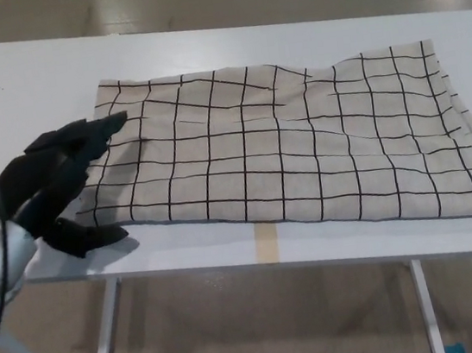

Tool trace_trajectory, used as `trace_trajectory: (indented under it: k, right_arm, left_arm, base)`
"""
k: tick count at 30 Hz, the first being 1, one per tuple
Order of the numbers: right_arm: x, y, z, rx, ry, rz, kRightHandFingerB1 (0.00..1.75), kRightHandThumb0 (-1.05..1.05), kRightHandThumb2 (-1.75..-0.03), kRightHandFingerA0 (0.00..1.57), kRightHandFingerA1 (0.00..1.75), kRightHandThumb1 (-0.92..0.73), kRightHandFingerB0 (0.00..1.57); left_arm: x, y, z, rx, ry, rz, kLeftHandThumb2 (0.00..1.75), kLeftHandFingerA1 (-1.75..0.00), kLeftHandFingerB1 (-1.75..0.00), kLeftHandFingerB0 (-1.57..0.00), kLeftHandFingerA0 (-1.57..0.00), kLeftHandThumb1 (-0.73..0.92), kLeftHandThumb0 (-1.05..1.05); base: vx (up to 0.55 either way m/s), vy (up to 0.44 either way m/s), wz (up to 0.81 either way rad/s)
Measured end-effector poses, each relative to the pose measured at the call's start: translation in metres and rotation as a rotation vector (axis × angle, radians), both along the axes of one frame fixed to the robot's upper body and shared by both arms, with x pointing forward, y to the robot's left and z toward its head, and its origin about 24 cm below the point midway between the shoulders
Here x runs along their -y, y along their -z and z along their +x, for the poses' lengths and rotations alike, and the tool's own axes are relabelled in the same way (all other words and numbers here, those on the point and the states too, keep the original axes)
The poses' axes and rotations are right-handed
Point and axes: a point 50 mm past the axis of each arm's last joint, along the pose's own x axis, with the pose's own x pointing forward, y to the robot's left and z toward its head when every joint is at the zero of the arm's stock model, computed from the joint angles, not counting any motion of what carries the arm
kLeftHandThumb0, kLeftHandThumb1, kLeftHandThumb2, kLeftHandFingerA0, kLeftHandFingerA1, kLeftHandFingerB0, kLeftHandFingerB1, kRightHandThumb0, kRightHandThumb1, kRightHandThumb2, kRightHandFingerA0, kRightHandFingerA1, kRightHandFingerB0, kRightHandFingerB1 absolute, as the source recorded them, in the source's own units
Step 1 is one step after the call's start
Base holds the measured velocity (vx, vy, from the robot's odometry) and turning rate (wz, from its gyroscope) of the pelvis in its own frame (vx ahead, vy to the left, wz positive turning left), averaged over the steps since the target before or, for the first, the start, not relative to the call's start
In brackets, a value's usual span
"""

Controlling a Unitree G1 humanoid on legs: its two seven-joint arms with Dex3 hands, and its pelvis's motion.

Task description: Use the left hand to fold a white towel with checkered patterns in half.

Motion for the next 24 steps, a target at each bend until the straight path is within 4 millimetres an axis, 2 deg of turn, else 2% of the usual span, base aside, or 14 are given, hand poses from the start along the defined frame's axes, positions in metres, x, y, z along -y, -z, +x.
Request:
trace_trajectory:
  k: [24]
  right_arm:
    - [0.000,0.000,0.000,0.002,0.002,0.000,0.51,-0.42,-0.61,0.45,0.58,-0.72,0.46]
  left_arm:
    - [0.032,0.010,0.014,0.008,-0.001,0.133,0.74,-0.11,-0.20,0.00,0.00,0.36,-0.56]
  base:
    - [0.00,0.000,0.00]
